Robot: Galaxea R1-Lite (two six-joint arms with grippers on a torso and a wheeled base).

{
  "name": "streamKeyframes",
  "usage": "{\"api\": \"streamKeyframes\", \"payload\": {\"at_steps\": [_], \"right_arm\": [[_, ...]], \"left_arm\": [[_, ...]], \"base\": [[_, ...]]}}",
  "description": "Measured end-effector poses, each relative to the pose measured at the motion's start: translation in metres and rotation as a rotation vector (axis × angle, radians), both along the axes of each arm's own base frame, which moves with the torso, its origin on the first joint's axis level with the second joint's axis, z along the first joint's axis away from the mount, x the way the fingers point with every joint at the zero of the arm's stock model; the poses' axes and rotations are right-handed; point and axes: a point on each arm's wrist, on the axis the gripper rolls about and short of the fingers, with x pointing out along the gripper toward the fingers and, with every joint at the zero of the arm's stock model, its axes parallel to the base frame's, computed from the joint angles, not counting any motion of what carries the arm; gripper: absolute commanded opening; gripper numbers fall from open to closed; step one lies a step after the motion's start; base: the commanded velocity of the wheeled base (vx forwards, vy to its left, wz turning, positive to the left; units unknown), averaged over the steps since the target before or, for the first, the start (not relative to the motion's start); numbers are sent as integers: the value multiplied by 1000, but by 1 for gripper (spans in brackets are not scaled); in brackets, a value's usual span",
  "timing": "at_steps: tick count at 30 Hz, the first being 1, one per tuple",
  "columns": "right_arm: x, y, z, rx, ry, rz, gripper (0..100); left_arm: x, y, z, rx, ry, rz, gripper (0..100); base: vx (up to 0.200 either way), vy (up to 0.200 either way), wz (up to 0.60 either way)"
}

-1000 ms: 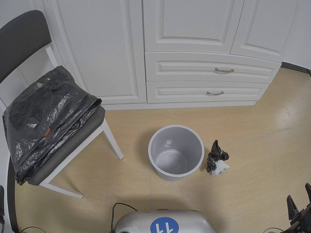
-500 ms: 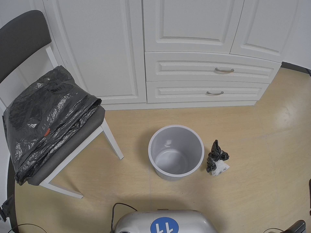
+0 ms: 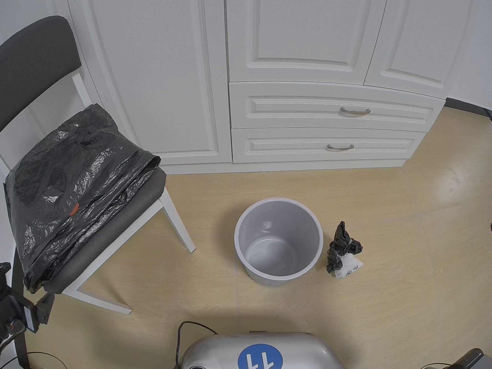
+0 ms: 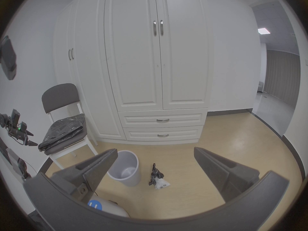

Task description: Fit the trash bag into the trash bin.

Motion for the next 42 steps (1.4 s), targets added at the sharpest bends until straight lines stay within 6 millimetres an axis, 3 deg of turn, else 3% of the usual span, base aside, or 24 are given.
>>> {"api": "streamKeyframes", "payload": {"at_steps": [6,14,22,30,42], "right_arm": [[29,1,3,-6,54,10,100],[49,2,-4,-10,125,21,100],[58,3,-9,-12,163,36,100],[65,4,-14,-12,193,45,100],[67,4,-16,-14,203,47,100]], "left_arm": [[27,0,-21,120,125,60,100],[29,20,-32,93,216,105,100],[25,41,-30,41,173,120,100],[37,64,-28,57,102,157,100],[34,65,-41,26,147,165,100]], "base": [[0,0,0],[0,0,0],[0,0,0],[0,0,0],[0,0,0]]}}
